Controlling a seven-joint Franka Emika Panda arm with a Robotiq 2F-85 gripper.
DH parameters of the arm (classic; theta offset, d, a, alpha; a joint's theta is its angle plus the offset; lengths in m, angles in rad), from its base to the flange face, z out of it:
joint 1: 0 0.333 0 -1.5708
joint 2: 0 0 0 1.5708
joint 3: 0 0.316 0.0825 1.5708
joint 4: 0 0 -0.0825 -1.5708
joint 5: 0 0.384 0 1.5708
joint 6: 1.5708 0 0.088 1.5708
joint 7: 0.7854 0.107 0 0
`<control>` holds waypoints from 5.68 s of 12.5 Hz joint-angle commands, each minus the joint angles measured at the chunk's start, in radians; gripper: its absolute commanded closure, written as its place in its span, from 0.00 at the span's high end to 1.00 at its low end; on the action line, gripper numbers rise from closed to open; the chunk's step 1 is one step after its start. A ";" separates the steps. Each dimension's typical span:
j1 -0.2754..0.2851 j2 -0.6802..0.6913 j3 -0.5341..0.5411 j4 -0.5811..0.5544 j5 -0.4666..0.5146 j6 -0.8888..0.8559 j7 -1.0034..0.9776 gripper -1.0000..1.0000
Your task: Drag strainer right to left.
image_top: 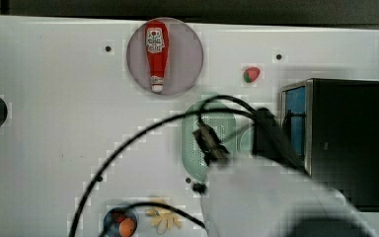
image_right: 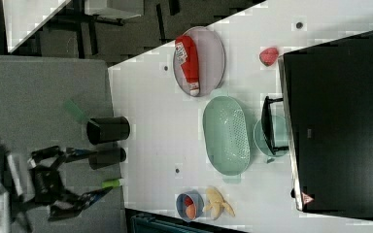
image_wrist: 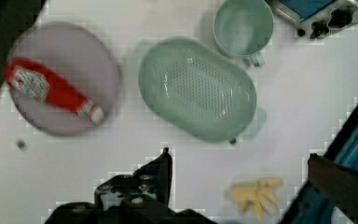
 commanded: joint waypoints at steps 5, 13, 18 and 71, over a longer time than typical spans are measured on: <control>0.027 0.175 0.004 -0.281 0.004 0.300 0.236 1.00; 0.038 0.492 0.033 -0.512 0.004 0.860 0.503 1.00; 0.065 0.666 0.041 -0.515 0.005 1.030 0.555 1.00; 0.740 0.876 0.005 0.059 0.197 0.754 0.801 1.00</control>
